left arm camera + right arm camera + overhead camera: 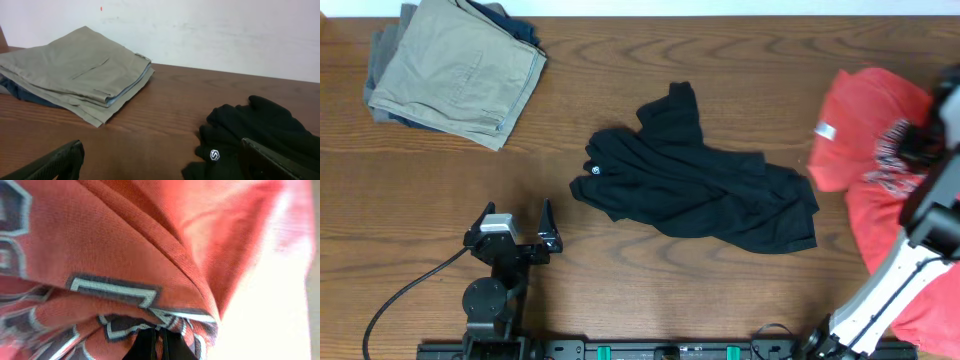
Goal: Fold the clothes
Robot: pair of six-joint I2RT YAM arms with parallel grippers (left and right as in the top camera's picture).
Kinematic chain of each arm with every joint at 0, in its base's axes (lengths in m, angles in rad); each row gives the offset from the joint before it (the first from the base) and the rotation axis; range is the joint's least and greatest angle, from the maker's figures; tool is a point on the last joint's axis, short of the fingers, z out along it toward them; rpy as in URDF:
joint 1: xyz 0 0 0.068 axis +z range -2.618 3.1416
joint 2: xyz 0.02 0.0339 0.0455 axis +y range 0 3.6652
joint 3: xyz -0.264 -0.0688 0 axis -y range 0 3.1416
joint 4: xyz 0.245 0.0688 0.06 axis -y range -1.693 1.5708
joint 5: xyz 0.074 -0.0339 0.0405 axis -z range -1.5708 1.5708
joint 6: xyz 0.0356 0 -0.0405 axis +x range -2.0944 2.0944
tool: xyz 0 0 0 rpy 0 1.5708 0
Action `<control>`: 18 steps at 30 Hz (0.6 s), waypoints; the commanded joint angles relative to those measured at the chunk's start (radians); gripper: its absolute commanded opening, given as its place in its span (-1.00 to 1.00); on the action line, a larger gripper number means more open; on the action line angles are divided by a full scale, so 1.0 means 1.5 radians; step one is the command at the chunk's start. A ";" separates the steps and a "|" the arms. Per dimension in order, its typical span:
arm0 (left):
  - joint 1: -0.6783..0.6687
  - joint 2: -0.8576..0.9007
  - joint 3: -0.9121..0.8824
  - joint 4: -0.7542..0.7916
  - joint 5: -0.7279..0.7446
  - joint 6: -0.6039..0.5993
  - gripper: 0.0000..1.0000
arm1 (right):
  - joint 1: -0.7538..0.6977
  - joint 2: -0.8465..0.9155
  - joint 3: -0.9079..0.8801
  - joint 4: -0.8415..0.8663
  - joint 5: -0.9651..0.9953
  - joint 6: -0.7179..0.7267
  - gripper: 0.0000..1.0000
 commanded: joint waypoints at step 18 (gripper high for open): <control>-0.001 -0.004 -0.012 -0.024 -0.018 -0.006 0.96 | -0.085 -0.002 0.243 -0.208 -0.149 0.098 0.79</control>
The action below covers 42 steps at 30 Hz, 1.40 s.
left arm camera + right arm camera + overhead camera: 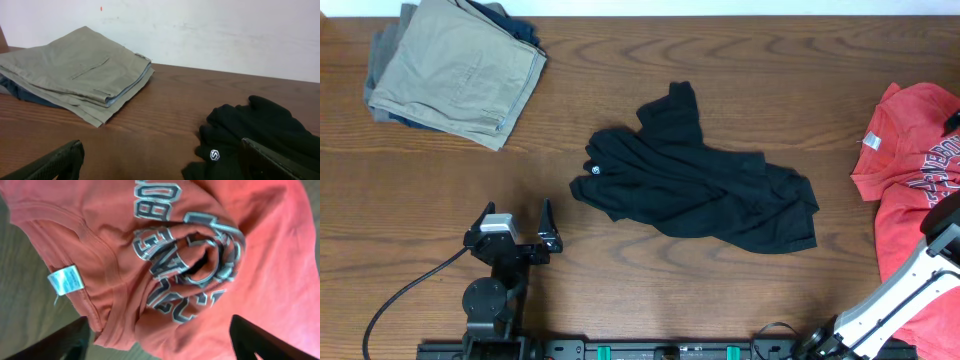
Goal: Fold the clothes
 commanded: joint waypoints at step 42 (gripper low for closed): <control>-0.001 -0.004 -0.012 -0.024 -0.018 -0.006 0.95 | 0.003 -0.003 -0.119 0.365 -0.036 -0.076 -0.98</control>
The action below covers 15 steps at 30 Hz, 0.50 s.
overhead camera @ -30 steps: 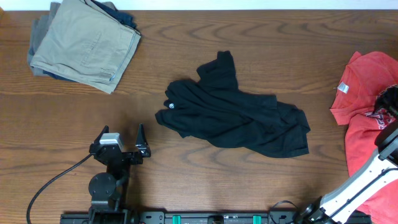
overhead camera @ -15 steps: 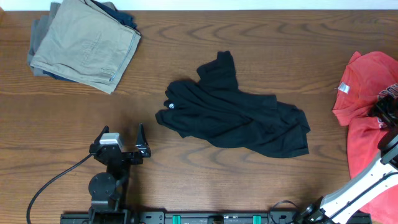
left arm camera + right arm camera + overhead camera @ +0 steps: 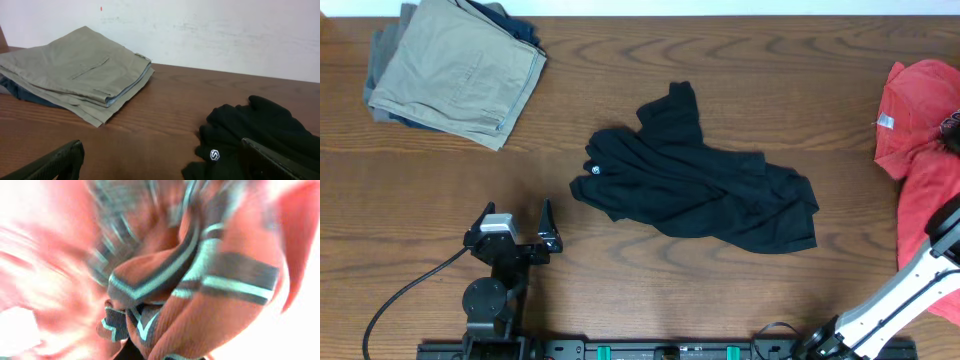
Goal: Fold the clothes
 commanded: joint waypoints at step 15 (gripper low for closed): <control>-0.001 -0.004 -0.012 -0.024 -0.018 -0.005 0.95 | 0.092 -0.009 0.221 -0.276 0.076 0.090 0.98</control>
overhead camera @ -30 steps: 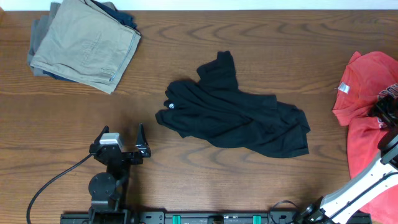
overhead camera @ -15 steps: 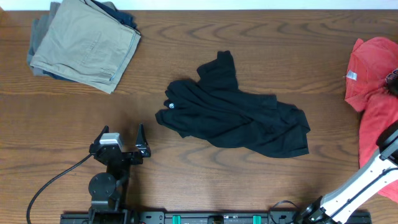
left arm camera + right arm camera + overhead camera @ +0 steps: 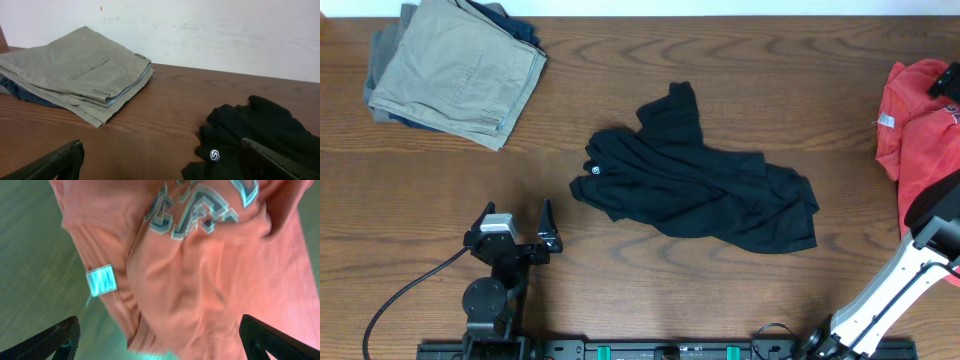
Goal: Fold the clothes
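Observation:
A crumpled black garment (image 3: 700, 185) lies mid-table; its logo end shows in the left wrist view (image 3: 260, 127). A red shirt (image 3: 918, 130) with printed lettering and a white neck tag (image 3: 101, 280) lies bunched at the table's right edge. My right gripper (image 3: 160, 325) hangs open just above the red shirt, fingers wide apart and nothing between them. Near the front left edge my left gripper (image 3: 515, 228) rests open and low over bare wood, short of the black garment.
A folded stack of khaki and dark trousers (image 3: 455, 65) sits in the far left corner, also in the left wrist view (image 3: 75, 75). The wooden table (image 3: 620, 300) ends just past the red shirt. A white wall (image 3: 225, 35) stands behind.
My right gripper was pressed into bunched red fabric. Now it is open and higher, with the shirt lying beneath it. The shirt stays at the right edge. Left arm unchanged.
First the red shirt lay further in on the right, my right gripper shut in its folds. Then it was nearer the right edge with the gripper open above. Then the gripper was down in the fabric again, the shirt further right. Now it is open above.

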Robot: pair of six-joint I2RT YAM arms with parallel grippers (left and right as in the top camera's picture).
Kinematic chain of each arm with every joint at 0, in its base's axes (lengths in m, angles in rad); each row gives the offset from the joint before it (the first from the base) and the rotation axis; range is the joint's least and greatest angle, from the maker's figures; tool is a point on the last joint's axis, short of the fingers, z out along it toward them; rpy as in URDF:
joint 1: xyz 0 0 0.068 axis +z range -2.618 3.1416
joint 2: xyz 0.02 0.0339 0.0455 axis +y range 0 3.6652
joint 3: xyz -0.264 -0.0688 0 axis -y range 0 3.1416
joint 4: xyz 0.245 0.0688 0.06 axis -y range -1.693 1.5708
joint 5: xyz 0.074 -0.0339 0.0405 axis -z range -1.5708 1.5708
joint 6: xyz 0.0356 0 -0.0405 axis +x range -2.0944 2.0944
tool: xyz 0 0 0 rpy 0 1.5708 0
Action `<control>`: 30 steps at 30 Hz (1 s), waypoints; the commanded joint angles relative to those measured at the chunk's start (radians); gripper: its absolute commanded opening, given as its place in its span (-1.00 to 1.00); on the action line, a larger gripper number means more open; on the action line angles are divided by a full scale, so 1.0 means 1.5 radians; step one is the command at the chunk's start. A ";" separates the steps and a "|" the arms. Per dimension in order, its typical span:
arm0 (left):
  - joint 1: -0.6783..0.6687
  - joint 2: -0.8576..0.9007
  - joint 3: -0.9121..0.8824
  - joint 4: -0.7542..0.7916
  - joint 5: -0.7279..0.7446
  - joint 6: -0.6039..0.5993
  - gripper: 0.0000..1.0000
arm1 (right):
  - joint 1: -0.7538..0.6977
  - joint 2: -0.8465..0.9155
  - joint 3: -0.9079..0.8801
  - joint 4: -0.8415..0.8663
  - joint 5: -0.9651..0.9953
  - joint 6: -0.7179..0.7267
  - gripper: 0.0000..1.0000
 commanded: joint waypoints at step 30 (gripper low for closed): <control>-0.001 -0.004 -0.012 -0.024 -0.018 -0.005 0.96 | -0.110 -0.008 -0.373 0.006 0.196 0.110 -0.23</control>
